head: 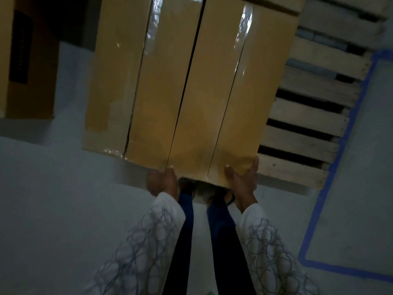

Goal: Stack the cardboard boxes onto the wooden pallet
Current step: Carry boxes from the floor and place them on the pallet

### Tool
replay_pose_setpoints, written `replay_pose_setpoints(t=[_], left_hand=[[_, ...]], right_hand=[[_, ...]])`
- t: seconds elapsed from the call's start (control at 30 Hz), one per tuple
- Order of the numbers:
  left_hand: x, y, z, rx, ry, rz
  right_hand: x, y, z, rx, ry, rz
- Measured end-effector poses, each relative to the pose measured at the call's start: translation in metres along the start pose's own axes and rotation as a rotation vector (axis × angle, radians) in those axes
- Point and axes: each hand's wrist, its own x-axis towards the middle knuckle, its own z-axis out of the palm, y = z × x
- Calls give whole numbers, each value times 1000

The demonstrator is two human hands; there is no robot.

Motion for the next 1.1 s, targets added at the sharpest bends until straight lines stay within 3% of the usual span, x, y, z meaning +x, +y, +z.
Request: replay_pose_setpoints(t=[0.07,0.13,0.23,0.43,0.63,0.83,0.93,1.03,1.1], left_hand=[[2,13,-2,253,95,419],[6,36,3,453,46,857],[24,79,23,694,-54,1198],[51,170,61,955,-145,1299],[59,176,65,1017,-166,1331],[59,177,68,1044,-152,1336],[57,180,64,1082,-120,1345],[59,184,55,1146,-137,1373],[64,185,51,1181,-156,1406]], right_hand=[[11,-15,-1,3,8,-54],[26,-34,-3,-22,10,-112],[52,-67,-5,-27,34,-194],[98,-136,1,7,77,-316],[115,-156,8,90,98,-321],[114,-156,3,2,64,-335],[103,-150,-4,-314,66,-452],[78,-128,4,-811,80,-781],[56,-106,21,-932,-42,-1004]])
